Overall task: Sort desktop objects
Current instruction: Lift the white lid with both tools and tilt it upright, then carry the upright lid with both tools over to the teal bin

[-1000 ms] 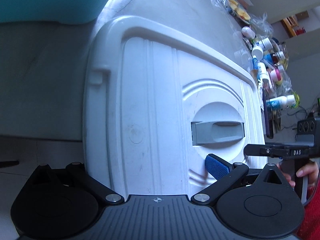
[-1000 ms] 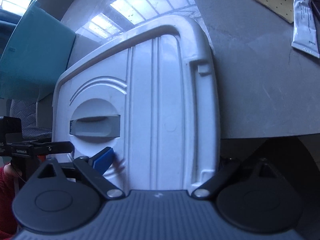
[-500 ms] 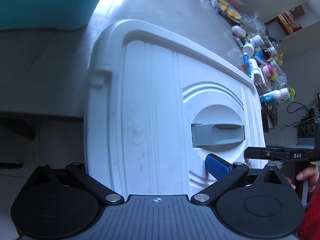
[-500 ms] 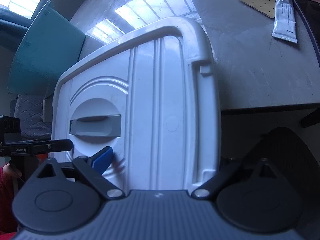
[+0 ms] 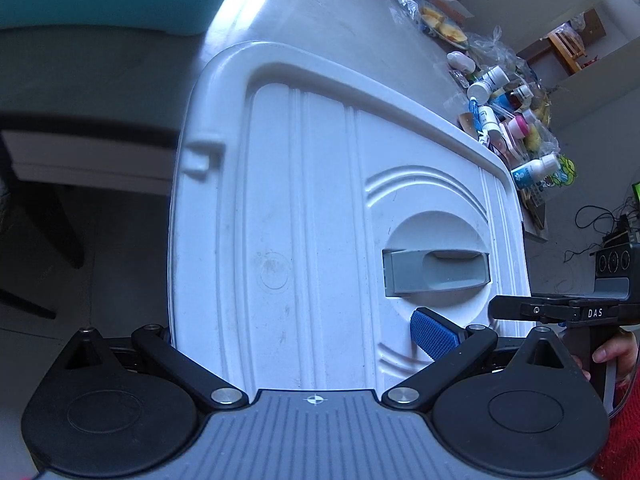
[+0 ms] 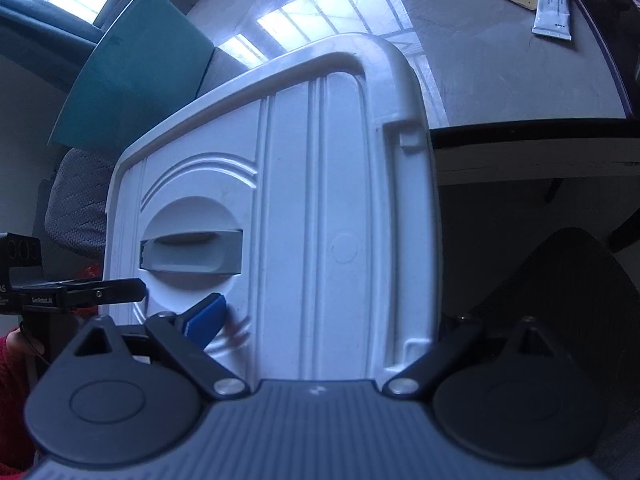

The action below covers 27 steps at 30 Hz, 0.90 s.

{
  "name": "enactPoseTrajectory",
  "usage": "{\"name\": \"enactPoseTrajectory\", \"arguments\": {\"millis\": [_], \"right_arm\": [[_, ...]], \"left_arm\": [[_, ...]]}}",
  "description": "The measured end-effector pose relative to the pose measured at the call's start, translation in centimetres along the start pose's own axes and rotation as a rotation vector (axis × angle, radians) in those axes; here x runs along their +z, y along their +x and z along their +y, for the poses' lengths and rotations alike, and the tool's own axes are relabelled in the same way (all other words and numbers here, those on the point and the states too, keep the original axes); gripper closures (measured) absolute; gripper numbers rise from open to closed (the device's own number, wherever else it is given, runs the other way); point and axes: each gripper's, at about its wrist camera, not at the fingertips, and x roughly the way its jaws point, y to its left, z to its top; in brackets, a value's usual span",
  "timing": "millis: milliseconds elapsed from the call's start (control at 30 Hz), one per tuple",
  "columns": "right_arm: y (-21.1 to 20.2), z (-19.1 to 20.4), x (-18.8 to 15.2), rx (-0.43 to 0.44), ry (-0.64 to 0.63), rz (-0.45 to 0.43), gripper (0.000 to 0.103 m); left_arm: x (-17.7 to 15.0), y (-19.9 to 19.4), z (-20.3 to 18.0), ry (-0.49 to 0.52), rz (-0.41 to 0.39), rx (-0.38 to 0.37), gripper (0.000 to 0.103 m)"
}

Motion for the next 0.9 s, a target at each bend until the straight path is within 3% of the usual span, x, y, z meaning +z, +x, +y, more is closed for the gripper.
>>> {"name": "enactPoseTrajectory", "arguments": {"millis": [400,900], "right_arm": [[1.9,5.3,-0.9,0.017,-0.058,-0.01,0.007],[8.4,16.9,-1.3,0.061,-0.126,-0.006,0.007]], "left_arm": [[-5.1,-6.2,2.6,-0.02,-0.076,0.016,0.0],[-10.8,-19.5,13.0,-0.059,-0.164,0.072,0.0]]}}
